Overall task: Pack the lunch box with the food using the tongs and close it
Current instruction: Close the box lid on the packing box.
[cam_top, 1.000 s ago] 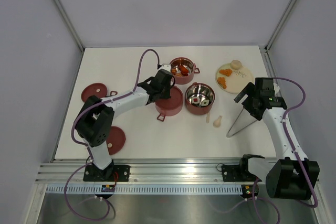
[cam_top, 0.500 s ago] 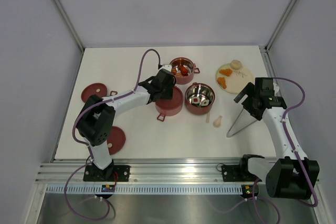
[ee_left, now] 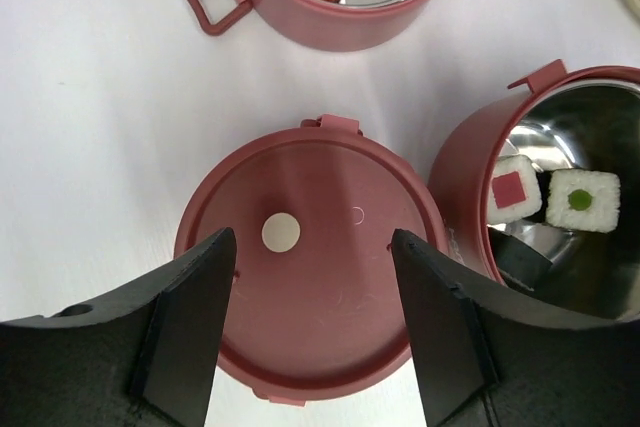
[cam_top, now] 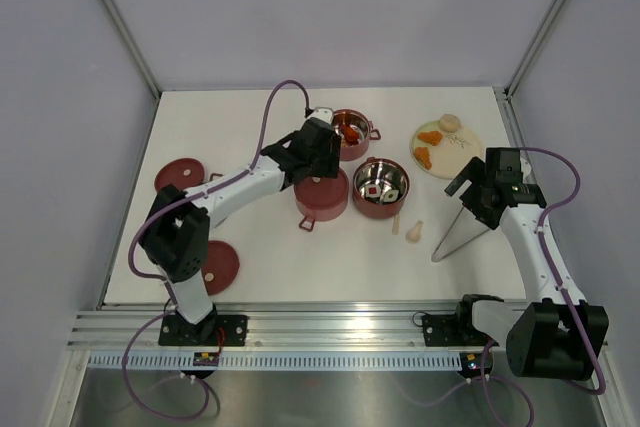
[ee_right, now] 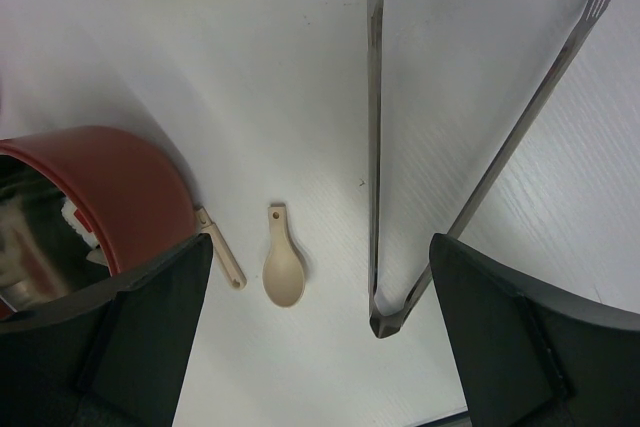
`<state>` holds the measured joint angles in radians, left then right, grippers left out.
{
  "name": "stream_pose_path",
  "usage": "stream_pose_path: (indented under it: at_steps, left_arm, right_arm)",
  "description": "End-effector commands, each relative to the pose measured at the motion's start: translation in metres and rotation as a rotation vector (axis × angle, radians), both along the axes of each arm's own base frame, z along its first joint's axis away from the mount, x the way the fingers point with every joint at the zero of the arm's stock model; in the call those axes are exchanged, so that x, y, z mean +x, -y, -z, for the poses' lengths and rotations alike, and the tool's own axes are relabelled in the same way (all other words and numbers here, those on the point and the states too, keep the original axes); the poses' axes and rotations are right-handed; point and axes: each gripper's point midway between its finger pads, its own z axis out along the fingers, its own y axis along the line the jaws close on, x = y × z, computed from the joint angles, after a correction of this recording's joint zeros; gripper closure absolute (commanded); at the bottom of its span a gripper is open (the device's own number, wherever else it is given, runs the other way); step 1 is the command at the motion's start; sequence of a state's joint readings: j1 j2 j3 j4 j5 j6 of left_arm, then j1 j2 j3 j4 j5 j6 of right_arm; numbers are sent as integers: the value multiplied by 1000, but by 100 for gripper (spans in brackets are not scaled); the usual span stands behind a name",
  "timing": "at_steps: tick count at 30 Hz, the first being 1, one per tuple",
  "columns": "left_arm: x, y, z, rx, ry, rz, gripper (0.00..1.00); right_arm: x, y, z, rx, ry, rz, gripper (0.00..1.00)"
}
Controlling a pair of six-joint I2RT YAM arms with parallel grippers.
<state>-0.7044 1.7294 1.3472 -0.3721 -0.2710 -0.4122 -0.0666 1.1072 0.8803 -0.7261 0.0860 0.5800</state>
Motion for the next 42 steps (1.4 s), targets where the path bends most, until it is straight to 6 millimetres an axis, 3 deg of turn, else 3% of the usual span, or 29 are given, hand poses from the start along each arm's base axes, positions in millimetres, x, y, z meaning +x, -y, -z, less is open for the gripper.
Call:
stream_pose_path:
  at_steps: [1,7,10,13,14,18,22,26,32,36,41,42]
  left_arm:
    - [3,1,26,66,-67,-24,33]
    - [-6,-1,70,150,-199,-25,37]
    - [-7,-3,71,187,-226,-31,40]
    - [-4,-1,49,160,-187,-36,41]
    - [-2,0,30,132,-149,-32,40]
    - [2,0,-7,97,-79,-30,41]
    - [-2,2,-16,64,-78,-19,40]
    - [-15,3,5,59,-146,-9,41]
    - [-40,-3,66,94,-297,-25,44]
    - [-50,-6,89,152,-388,-29,47]
    - [-26,-16,31,200,-183,-69,47]
    - [-21,-17,6,167,-119,-73,47]
  right_arm:
    - [5,1,-7,-5,36,-8,2]
    - [3,0,-6,-3,33,-9,2]
    - [4,1,-7,-3,35,-7,2]
    - [4,1,-8,-2,40,-6,2]
    - [4,0,-8,-1,40,-8,2]
    - [5,0,-9,-1,43,-9,2]
    - [5,0,-9,-1,43,-7,2]
    - [5,0,-7,0,40,-8,2]
    - [6,-1,-5,7,36,-11,2]
    - [7,-2,-7,9,40,-14,3]
    - [8,-1,-12,3,50,-16,3]
    - [8,-1,-12,0,52,-16,3]
